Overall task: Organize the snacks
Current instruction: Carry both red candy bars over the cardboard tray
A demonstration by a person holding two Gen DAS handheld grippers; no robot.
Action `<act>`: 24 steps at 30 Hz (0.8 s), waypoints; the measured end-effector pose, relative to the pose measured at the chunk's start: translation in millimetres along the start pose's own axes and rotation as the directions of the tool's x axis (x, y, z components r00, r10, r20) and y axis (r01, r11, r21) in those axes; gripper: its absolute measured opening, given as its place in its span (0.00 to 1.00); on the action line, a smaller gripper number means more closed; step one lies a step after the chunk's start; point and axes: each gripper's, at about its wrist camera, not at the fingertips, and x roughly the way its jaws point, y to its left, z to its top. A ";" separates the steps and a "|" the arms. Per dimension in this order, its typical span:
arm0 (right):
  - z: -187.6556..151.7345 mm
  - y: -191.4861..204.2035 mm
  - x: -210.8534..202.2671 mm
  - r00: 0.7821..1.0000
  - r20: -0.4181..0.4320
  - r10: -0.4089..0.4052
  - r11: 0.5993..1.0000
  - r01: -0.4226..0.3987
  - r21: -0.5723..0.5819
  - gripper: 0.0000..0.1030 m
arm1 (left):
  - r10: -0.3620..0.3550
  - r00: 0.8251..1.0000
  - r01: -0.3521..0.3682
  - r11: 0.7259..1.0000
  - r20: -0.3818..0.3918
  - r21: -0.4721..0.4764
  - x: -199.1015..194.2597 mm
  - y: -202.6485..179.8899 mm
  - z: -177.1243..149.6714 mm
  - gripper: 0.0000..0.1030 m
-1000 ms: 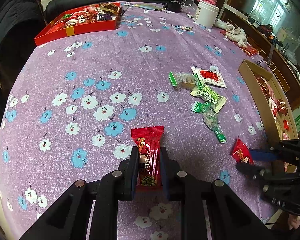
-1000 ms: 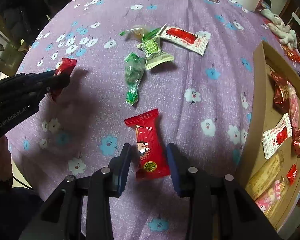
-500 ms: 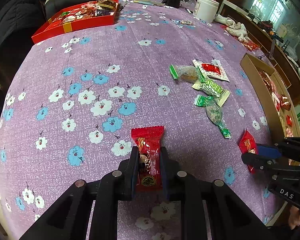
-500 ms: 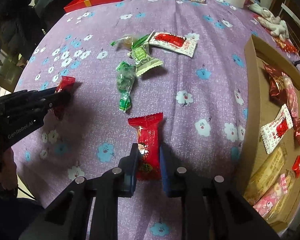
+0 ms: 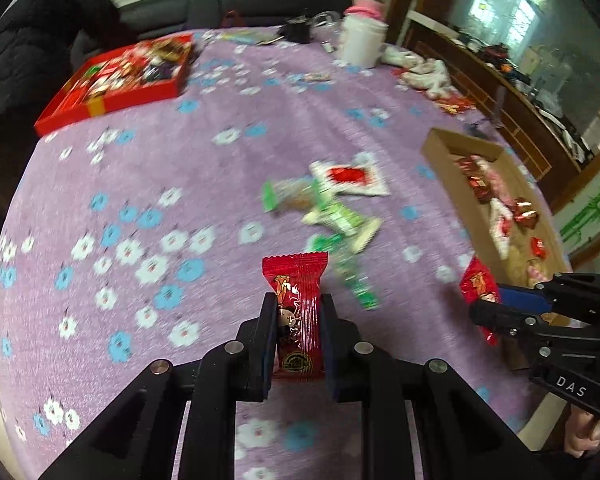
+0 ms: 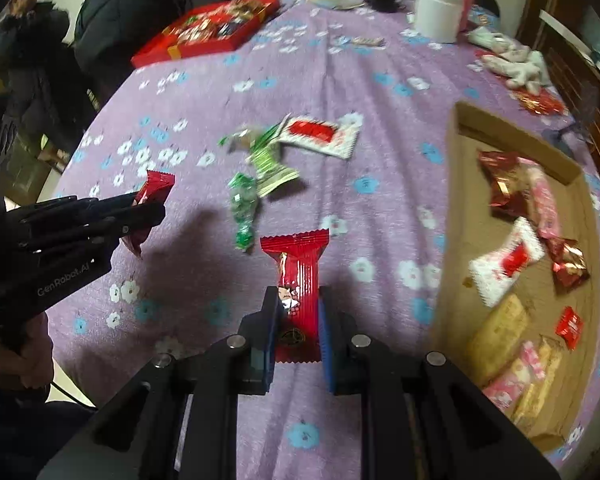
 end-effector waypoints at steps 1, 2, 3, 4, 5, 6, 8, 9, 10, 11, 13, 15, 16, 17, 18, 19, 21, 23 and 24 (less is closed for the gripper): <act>-1.0 -5.7 -3.3 1.000 0.007 -0.002 1.000 0.002 0.018 0.17 | -0.008 1.000 0.008 1.000 0.003 0.011 -1.0 -5.7 2.3 0.19; -2.9 -11.7 -7.3 1.000 0.015 -0.009 0.999 0.008 0.036 0.17 | -0.015 1.000 0.015 1.000 0.006 0.023 -2.1 -11.6 4.7 0.19; -4.1 -17.7 -11.0 1.000 0.020 -0.010 0.999 0.009 0.050 0.17 | -0.028 1.000 0.028 0.999 0.008 0.041 -2.8 -21.7 8.4 0.19; -6.1 -24.3 -15.1 1.000 0.027 -0.013 0.998 0.011 0.067 0.17 | -0.038 0.999 0.038 0.998 0.008 0.055 -2.7 -29.8 11.4 0.19; -8.6 -32.1 -19.2 0.999 0.035 -0.019 0.996 0.016 0.088 0.17 | -0.048 0.999 0.048 0.996 0.006 0.072 -2.5 -38.3 13.9 0.19; -12.0 -39.9 -22.9 0.999 0.040 -0.023 0.994 0.018 0.107 0.17 | -0.056 0.998 0.055 0.995 0.005 0.086 -2.2 -46.1 15.9 0.19; -17.7 -57.8 -29.4 0.999 0.046 -0.028 0.988 0.021 0.153 0.17 | -0.078 0.997 0.078 0.988 -0.001 0.130 -0.3 -68.2 20.8 0.19; -21.4 -67.7 -32.9 0.998 0.049 -0.038 0.983 0.028 0.180 0.17 | -0.089 0.996 0.089 0.985 -0.007 0.150 0.7 -78.4 22.7 0.19; -23.7 -73.4 -34.5 0.998 0.050 -0.042 0.980 0.032 0.197 0.17 | -0.097 0.995 0.098 0.981 -0.011 0.165 1.5 -87.0 23.5 0.19; -27.7 -83.1 -37.6 0.998 0.052 -0.047 0.974 0.034 0.223 0.17 | -0.105 0.994 0.106 0.978 -0.016 0.182 2.9 -96.3 24.7 0.19; -35.4 -100.6 -42.8 0.997 0.056 -0.058 0.962 0.040 0.271 0.17 | -0.130 0.991 0.133 0.965 -0.032 0.226 6.1 -119.8 26.4 0.19; -40.9 -113.9 -45.5 0.996 0.055 -0.068 0.951 0.048 0.304 0.17 | -0.149 0.988 0.155 0.952 -0.044 0.265 8.3 -141.6 27.2 0.19; -45.2 -123.0 -47.3 0.996 0.053 -0.076 0.944 0.055 0.326 0.17 | -0.163 0.985 0.171 0.943 -0.054 0.284 10.5 -153.5 27.3 0.19; -48.1 -128.9 -48.3 0.995 0.051 -0.081 0.939 0.059 0.339 0.17 | -0.177 0.982 0.188 0.936 -0.065 0.298 12.7 -163.7 26.9 0.19; -50.7 -135.0 -49.0 0.995 0.049 -0.085 0.934 0.063 0.351 0.17 | -0.193 0.978 0.209 0.928 -0.081 0.309 15.6 -173.5 25.9 0.19; -54.6 -143.5 -49.8 0.995 0.045 -0.090 0.928 0.067 0.367 0.17 | -0.203 0.975 0.222 0.922 -0.092 0.316 17.9 -180.3 25.0 0.19; -60.6 -156.0 -49.5 0.995 0.033 -0.094 0.918 0.074 0.390 0.17 | -0.219 0.969 0.245 0.909 -0.115 0.338 23.7 -197.9 21.9 0.19; -65.6 -165.7 -49.3 0.995 0.022 -0.094 0.912 0.077 0.403 0.17 | -0.232 0.963 0.266 0.898 -0.137 0.351 29.2 -209.5 18.6 0.19; -67.8 -169.1 -49.1 0.995 0.018 -0.098 0.911 0.082 0.405 0.17 | -0.234 0.961 0.272 0.894 -0.147 0.355 32.2 -215.1 16.6 0.19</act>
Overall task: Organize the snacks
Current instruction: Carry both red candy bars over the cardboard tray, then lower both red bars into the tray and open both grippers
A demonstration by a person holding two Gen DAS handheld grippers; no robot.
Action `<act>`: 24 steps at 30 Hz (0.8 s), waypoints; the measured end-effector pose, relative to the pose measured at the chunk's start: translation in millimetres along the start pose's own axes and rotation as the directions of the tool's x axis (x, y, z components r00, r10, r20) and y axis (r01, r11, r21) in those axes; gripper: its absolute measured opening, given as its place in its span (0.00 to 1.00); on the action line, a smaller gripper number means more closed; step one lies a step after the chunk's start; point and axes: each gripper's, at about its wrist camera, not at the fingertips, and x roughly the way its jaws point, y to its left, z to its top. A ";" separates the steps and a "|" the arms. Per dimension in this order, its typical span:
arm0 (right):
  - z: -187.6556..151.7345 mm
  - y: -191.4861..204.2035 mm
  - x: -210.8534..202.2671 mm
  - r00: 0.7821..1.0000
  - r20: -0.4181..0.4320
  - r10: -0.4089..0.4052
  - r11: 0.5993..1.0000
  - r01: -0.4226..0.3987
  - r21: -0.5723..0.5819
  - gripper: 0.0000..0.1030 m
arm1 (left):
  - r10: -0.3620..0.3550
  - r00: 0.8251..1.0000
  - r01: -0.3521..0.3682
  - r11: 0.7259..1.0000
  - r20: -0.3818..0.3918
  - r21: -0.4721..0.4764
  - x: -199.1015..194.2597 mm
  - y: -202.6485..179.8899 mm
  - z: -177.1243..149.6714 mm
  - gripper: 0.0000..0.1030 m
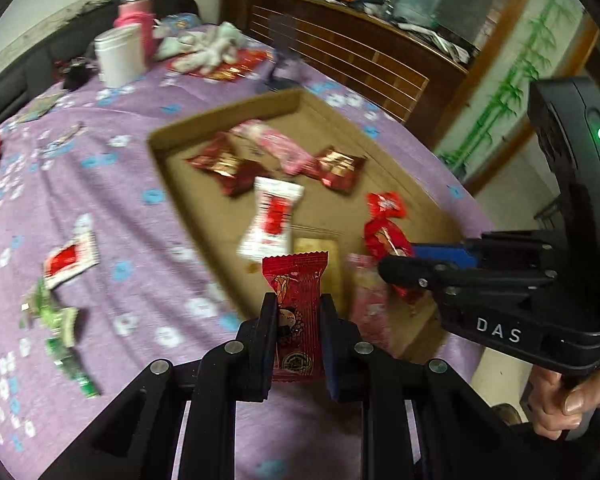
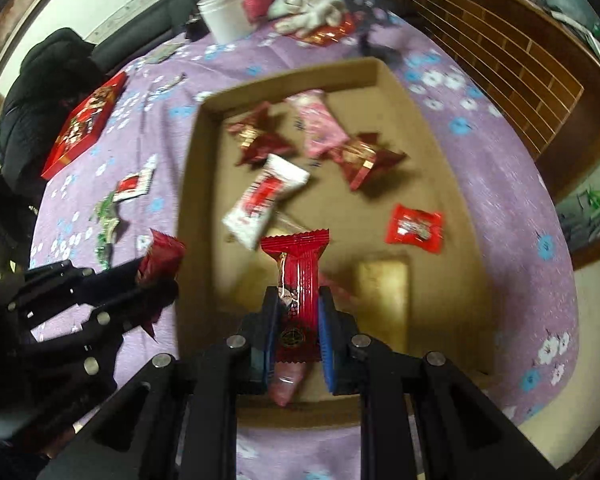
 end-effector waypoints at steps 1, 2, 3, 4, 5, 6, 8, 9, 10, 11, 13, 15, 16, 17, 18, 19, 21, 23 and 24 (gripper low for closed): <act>-0.6 -5.3 1.2 1.000 -0.007 -0.005 1.000 0.005 0.003 0.17 | -0.003 1.000 0.003 1.000 -0.008 0.002 4.3 -3.0 0.3 0.19; -1.2 -8.3 2.4 1.000 -0.012 -0.004 1.000 0.004 0.006 0.17 | -0.006 1.000 0.007 1.000 -0.017 0.005 8.7 -5.8 0.5 0.19; -1.9 -11.4 3.5 1.000 -0.016 -0.004 1.000 0.004 0.008 0.17 | -0.010 1.000 0.010 1.000 -0.025 0.006 13.5 -9.4 0.8 0.19; -2.5 -14.5 4.7 1.000 -0.021 -0.005 1.000 0.006 0.010 0.17 | -0.011 0.999 0.012 1.000 -0.032 0.009 17.6 -12.6 0.5 0.19; -2.8 -17.9 6.1 1.000 -0.028 -0.006 1.000 0.006 0.011 0.17 | -0.013 0.999 0.013 1.000 -0.037 0.010 20.5 -14.4 0.6 0.19; -2.9 -21.2 7.1 0.999 -0.033 -0.005 1.000 0.005 0.012 0.17 | -0.014 0.999 0.015 1.000 -0.043 0.013 24.8 -17.5 1.2 0.19; -1.6 -26.1 8.2 0.999 -0.038 -0.008 1.000 0.008 0.013 0.17 | -0.013 0.999 0.014 1.000 -0.047 0.017 28.8 -20.7 1.9 0.19; -1.1 -28.6 9.3 0.999 -0.042 -0.009 1.000 0.009 0.014 0.17 | -0.014 0.999 0.015 1.000 -0.050 0.016 32.2 -21.4 2.5 0.19; -1.9 -29.4 9.9 0.999 -0.045 -0.009 1.000 0.010 0.014 0.17 | -0.016 0.998 0.017 1.000 -0.054 0.014 34.2 -22.0 2.6 0.19; -1.9 -30.8 11.4 0.999 -0.050 -0.008 1.000 0.009 0.014 0.17 | -0.014 0.998 0.015 1.000 -0.058 0.013 36.6 -22.9 2.5 0.19; -2.4 -32.0 14.6 0.998 -0.061 -0.005 1.000 0.006 0.011 0.17 | -0.010 0.998 0.011 1.000 -0.065 0.013 41.6 -24.2 3.0 0.19; -3.0 -31.8 17.0 0.998 -0.069 -0.001 1.000 0.002 0.009 0.17 | -0.011 0.997 0.012 1.000 -0.073 0.011 45.0 -24.2 2.2 0.19; -2.8 -31.9 17.9 0.997 -0.071 -0.001 1.000 0.001 0.007 0.17 | -0.010 0.997 0.011 1.000 -0.073 0.012 45.6 -23.9 1.8 0.19; -2.7 -31.7 18.8 0.997 -0.073 -0.001 1.000 0.002 0.004 0.17 | -0.008 0.997 0.009 1.000 -0.074 0.014 46.2 -24.2 1.5 0.19; -2.4 -31.5 19.4 0.997 -0.075 -0.001 1.000 0.001 0.002 0.17 | -0.008 0.997 0.010 1.000 -0.074 0.016 46.6 -24.3 1.5 0.19; -2.1 -31.2 19.7 0.997 -0.075 -0.003 1.000 0.003 0.001 0.17 | -0.010 0.997 0.011 1.000 -0.074 0.018 46.9 -24.7 1.3 0.19; -1.5 -31.1 20.5 0.997 -0.075 -0.003 1.000 0.004 0.001 0.18 | -0.011 0.997 0.013 1.000 -0.073 0.023 47.1 -25.4 0.8 0.19; -1.7 -31.0 21.0 0.997 -0.078 -0.004 1.000 0.004 0.002 0.18 | -0.012 0.997 0.014 1.000 -0.070 0.026 46.4 -26.0 0.8 0.19; -1.5 -31.1 21.2 0.997 -0.078 -0.004 1.000 0.004 0.003 0.18 | -0.016 0.997 0.017 0.999 -0.070 0.027 46.5 -26.1 0.8 0.19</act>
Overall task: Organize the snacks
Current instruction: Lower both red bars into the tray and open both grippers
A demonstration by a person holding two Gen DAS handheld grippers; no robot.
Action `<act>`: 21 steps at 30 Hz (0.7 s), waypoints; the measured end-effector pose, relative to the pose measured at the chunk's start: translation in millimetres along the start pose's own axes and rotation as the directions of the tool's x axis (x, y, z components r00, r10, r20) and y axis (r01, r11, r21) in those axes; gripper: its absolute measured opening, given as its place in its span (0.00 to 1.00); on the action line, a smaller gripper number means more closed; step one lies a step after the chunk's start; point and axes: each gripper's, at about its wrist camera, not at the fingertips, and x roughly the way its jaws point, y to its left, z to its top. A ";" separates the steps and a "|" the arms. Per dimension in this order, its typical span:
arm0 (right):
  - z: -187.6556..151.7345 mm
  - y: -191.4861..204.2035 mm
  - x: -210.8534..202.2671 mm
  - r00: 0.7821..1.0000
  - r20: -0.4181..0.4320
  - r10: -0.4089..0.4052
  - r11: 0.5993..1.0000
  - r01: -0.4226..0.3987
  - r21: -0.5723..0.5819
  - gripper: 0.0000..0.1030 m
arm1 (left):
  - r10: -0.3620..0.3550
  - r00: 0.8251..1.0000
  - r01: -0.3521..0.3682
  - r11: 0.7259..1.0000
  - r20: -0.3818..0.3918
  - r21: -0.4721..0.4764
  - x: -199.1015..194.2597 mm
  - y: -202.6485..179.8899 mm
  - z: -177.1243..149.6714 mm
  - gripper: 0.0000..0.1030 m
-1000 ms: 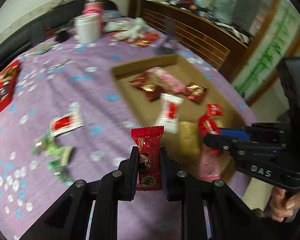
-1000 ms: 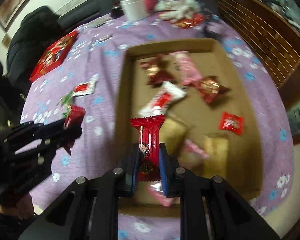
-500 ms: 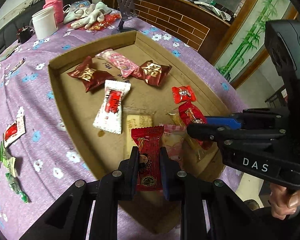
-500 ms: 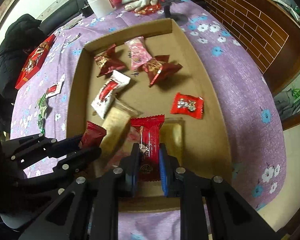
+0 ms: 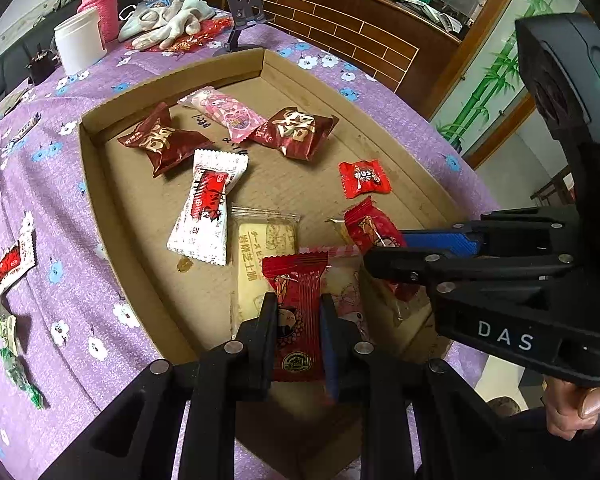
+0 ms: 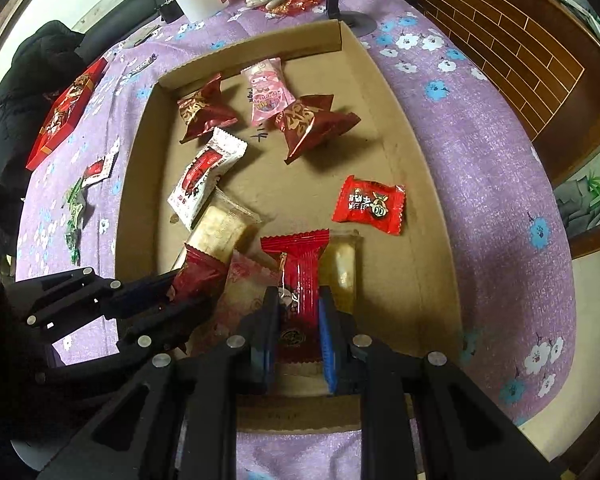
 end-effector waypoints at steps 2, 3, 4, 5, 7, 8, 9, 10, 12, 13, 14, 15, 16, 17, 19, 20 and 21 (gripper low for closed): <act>0.2 0.0 0.0 1.000 0.002 -0.002 1.000 0.002 0.002 0.18 | 0.000 1.000 0.000 1.000 0.001 0.003 0.4 -0.7 0.1 0.19; 0.2 0.5 -0.2 1.000 0.004 -0.003 1.000 0.003 0.002 0.18 | -0.004 1.000 0.004 1.000 0.002 0.004 -0.6 -0.2 -0.6 0.19; -0.3 0.8 -0.9 1.000 0.007 -0.005 1.000 0.005 0.003 0.18 | -0.009 1.000 0.009 1.000 0.003 0.005 -1.1 -0.2 -0.8 0.19; -0.5 1.0 -2.0 1.000 0.010 -0.005 1.000 0.005 0.005 0.18 | -0.011 1.000 0.011 1.000 0.003 0.005 -1.5 -0.8 -0.6 0.20; -1.1 1.6 -3.8 1.000 0.016 -0.007 1.000 0.007 0.010 0.18 | -0.012 1.000 0.012 1.000 0.005 0.007 -3.2 -1.5 -0.5 0.25; -1.3 1.5 -4.7 1.000 0.018 -0.010 1.000 0.009 0.013 0.18 | -0.013 1.000 0.013 1.000 0.007 0.005 -4.1 -1.0 -0.6 0.28; -1.7 1.3 -5.7 1.000 0.020 -0.010 1.000 0.009 0.015 0.18 | -0.014 1.000 0.014 1.000 0.008 0.003 -4.9 -0.9 -0.5 0.35; -2.6 1.1 -7.1 1.000 0.023 -0.013 1.000 0.013 0.019 0.18 | -0.014 1.000 0.014 1.000 0.015 0.000 -7.0 0.1 -0.6 0.37; -3.1 1.0 -10.4 0.999 0.035 -0.024 0.999 0.023 0.025 0.18 | -0.014 0.999 0.014 1.000 0.033 -0.005 -12.0 1.3 -0.2 0.37; -2.9 1.2 -14.1 0.998 0.050 -0.030 0.999 0.029 0.029 0.18 | -0.017 0.999 0.017 1.000 0.041 -0.009 -14.4 2.4 0.4 0.37; -2.3 1.1 -17.8 0.997 0.066 -0.034 0.999 0.032 0.034 0.18 | -0.019 0.998 0.020 1.000 0.055 -0.016 -18.7 4.4 0.7 0.37; -1.8 1.4 -21.7 0.996 0.082 -0.038 0.999 0.035 0.039 0.18 | -0.020 0.998 0.021 1.000 0.063 -0.021 -20.9 5.7 1.4 0.37; -0.8 3.2 -26.8 0.994 0.104 -0.043 0.998 0.039 0.039 0.18 | -0.020 0.997 0.022 0.999 0.071 -0.026 -24.2 7.9 1.3 0.37; 0.2 5.0 -29.6 0.992 0.117 -0.042 0.999 0.038 0.036 0.18 | -0.017 0.997 0.020 0.999 0.078 -0.031 -27.1 9.9 1.1 0.37; 2.5 9.3 -33.8 0.990 0.136 -0.030 0.999 0.026 0.034 0.18 | -0.008 0.996 0.011 0.999 0.090 -0.043 -33.0 16.0 -1.2 0.37; 3.0 13.4 -34.2 0.990 0.139 -0.020 0.999 0.016 0.029 0.18 | -0.001 0.996 0.006 0.999 0.092 -0.051 -35.6 19.9 -3.0 0.37; 3.9 17.6 -33.7 0.990 0.139 -0.015 1.000 0.012 0.021 0.18 | 0.004 0.996 0.002 0.998 0.094 -0.058 -37.6 23.9 -4.7 0.37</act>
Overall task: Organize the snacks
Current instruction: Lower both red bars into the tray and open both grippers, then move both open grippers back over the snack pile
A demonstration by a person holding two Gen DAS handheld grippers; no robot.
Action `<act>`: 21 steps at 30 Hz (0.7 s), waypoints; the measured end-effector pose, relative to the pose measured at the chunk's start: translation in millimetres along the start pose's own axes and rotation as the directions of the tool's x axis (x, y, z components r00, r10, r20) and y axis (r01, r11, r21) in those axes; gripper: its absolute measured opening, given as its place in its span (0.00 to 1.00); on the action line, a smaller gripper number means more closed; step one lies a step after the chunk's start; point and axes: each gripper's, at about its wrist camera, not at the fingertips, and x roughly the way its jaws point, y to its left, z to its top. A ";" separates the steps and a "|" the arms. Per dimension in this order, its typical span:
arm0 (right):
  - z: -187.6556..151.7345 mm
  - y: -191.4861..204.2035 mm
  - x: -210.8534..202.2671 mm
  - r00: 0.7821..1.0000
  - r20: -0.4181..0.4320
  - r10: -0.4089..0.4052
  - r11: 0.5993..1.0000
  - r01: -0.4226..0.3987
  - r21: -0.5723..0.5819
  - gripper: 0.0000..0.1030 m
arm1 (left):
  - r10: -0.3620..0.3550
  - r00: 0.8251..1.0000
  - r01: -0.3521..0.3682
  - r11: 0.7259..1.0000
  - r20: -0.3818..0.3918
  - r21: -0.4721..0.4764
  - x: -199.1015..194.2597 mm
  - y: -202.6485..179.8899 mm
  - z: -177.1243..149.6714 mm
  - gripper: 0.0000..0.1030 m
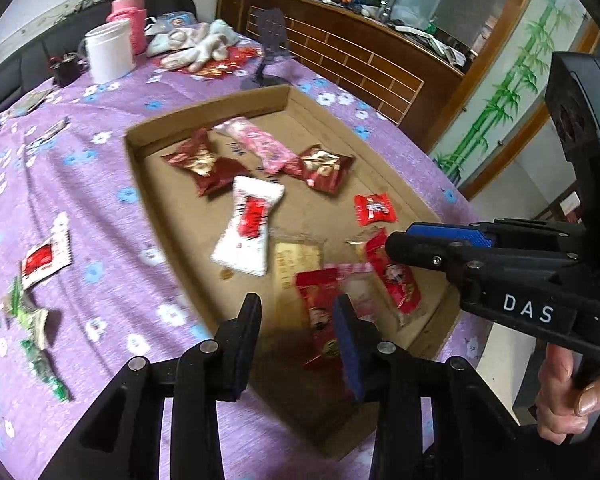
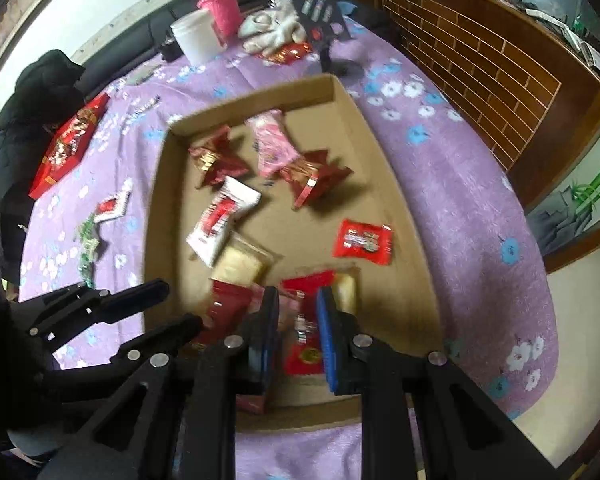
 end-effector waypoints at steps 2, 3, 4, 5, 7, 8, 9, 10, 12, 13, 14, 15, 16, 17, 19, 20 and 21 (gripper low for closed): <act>0.7 10.8 2.2 1.000 -0.003 0.006 1.000 -0.006 -0.018 0.18 | 0.009 1.000 -0.009 1.000 0.005 -0.016 -5.2 8.9 -3.7 0.37; 1.2 17.9 4.1 1.000 -0.007 0.015 1.000 -0.015 -0.027 0.18 | 0.016 1.000 -0.016 1.000 0.008 -0.024 -7.5 13.8 -5.6 0.37; 0.9 23.0 5.2 1.000 -0.009 0.019 0.999 -0.019 -0.033 0.18 | 0.023 1.000 -0.022 0.999 0.011 -0.032 -10.0 18.0 -7.3 0.37; 0.6 29.5 6.2 1.000 -0.010 0.023 0.999 -0.023 -0.041 0.18 | 0.030 0.999 -0.029 0.999 0.016 -0.044 -13.8 24.2 -10.0 0.37; 1.2 41.8 7.4 0.999 -0.009 0.032 0.998 -0.033 -0.057 0.18 | 0.043 0.999 -0.041 0.997 0.023 -0.064 -19.7 34.5 -14.4 0.37; 1.6 47.6 8.3 0.999 -0.010 0.036 0.997 -0.037 -0.065 0.18 | 0.052 0.998 -0.050 0.996 0.027 -0.079 -23.5 41.7 -17.0 0.37; 1.8 54.7 9.6 0.999 -0.011 0.041 0.996 -0.042 -0.074 0.18 | 0.058 0.998 -0.055 0.994 0.030 -0.091 -25.9 47.4 -19.2 0.38; 1.2 61.1 10.6 0.999 -0.013 0.045 0.996 -0.046 -0.082 0.18 | 0.064 0.997 -0.061 0.993 0.033 -0.104 -29.1 54.0 -21.7 0.38; 1.4 71.9 13.0 0.998 -0.017 0.054 0.994 -0.055 -0.098 0.18 | 0.080 0.996 -0.075 0.988 0.039 -0.134 -36.0 67.3 -27.7 0.38; 1.6 78.5 14.5 0.998 -0.020 0.057 0.992 -0.059 -0.108 0.18 | 0.085 0.996 -0.079 0.986 0.039 -0.147 -38.6 73.5 -30.3 0.38; 1.5 85.4 16.3 0.998 -0.024 0.062 0.991 -0.065 -0.118 0.18 | 0.092 0.995 -0.084 0.983 0.041 -0.164 -42.2 80.9 -34.0 0.38; 1.6 90.8 17.7 0.997 -0.027 0.066 0.990 -0.069 -0.125 0.18 | 0.100 0.994 -0.090 0.980 0.043 -0.177 -45.3 86.9 -37.5 0.38; 1.6 96.9 19.2 0.997 -0.031 0.071 0.988 -0.074 -0.134 0.18 | 0.107 0.993 -0.097 0.977 0.044 -0.191 -48.4 93.2 -41.1 0.38; 2.1 104.4 21.3 0.996 -0.037 0.077 0.986 -0.081 -0.145 0.18 | 0.112 0.993 -0.101 0.975 0.045 -0.200 -50.3 96.9 -43.7 0.38; 3.7 117.1 25.5 0.994 -0.052 0.095 0.981 -0.102 -0.164 0.18 | 0.129 0.991 -0.115 0.966 0.045 -0.233 -57.0 111.5 -52.6 0.38; 4.2 126.2 28.4 0.992 -0.064 0.107 0.977 -0.117 -0.179 0.18 | 0.139 0.989 -0.124 0.959 0.044 -0.253 -61.0 119.8 -58.1 0.38; 5.4 136.4 31.8 0.989 -0.081 0.121 0.971 -0.135 -0.197 0.18 | 0.148 0.988 -0.131 0.954 0.043 -0.271 -64.2 126.8 -63.2 0.38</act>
